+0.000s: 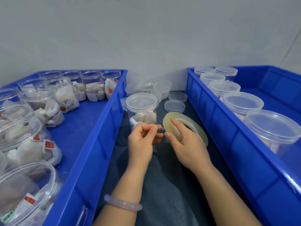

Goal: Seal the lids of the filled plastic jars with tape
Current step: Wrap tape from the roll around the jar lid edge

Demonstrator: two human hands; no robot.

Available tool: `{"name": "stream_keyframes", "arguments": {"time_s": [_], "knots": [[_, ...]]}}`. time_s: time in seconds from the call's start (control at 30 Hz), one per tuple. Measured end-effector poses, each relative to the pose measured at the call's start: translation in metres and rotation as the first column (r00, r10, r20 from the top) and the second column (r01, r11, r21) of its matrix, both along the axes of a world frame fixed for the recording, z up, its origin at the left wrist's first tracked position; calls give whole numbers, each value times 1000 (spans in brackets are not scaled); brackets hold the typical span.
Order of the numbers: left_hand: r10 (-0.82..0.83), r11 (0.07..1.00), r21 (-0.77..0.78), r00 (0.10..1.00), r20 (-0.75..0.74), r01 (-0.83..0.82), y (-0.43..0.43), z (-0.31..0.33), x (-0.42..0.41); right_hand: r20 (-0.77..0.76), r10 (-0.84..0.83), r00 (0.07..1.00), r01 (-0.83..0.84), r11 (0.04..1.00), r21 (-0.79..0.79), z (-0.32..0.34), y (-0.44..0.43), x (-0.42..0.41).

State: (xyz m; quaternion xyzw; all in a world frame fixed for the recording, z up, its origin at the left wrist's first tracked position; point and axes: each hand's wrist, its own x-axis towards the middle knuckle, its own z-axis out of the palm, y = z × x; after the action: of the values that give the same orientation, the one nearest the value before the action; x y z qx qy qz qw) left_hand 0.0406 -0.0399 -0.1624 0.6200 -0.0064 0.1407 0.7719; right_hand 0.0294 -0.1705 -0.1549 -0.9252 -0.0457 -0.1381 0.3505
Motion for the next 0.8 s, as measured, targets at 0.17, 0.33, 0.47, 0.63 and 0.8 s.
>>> {"name": "stream_keyframes", "arguments": {"time_s": [0.17, 0.33, 0.47, 0.63, 0.8], "knots": [[85, 994, 60, 996, 24, -86, 2, 1, -1, -111, 83, 990, -100, 984, -151, 2, -5, 1], [87, 996, 32, 996, 28, -88, 3, 2, -1, -143, 185, 972, -200, 975, -96, 15, -4, 9], [144, 989, -36, 984, 104, -141, 0, 8, -4, -108, 213, 971, -218, 975, -38, 31, -2, 19], [295, 956, -58, 928, 227, -289, -3, 23, -9, 21, 192, 981, -192, 981, 37, 63, -7, 39], [456, 839, 117, 804, 382, -531, 7, 34, 3, -19, 187, 982, -187, 982, 13, 73, -17, 60]]}}
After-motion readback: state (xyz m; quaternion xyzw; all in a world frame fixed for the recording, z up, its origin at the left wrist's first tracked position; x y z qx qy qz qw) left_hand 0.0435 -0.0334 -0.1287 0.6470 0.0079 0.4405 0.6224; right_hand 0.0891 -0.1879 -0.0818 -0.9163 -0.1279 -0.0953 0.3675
